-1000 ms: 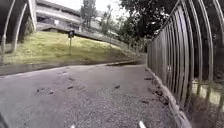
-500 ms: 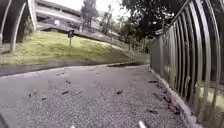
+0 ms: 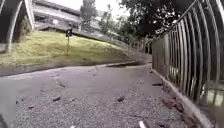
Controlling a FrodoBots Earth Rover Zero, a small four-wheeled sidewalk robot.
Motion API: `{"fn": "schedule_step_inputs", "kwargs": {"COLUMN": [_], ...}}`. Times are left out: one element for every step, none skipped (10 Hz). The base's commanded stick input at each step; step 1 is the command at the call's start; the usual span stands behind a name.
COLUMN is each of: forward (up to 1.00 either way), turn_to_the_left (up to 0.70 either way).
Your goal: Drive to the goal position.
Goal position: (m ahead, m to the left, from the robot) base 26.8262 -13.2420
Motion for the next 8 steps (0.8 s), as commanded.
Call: {"fn": "schedule_step_inputs", "kwargs": {"forward": [0.70, 0.70, 0.70, 0.70, 0.70, 0.70, 0.70, 0.70], "turn_to_the_left": [0.00, -0.02, -0.11, -0.28, -0.10, 0.00, 0.00, 0.00]}}
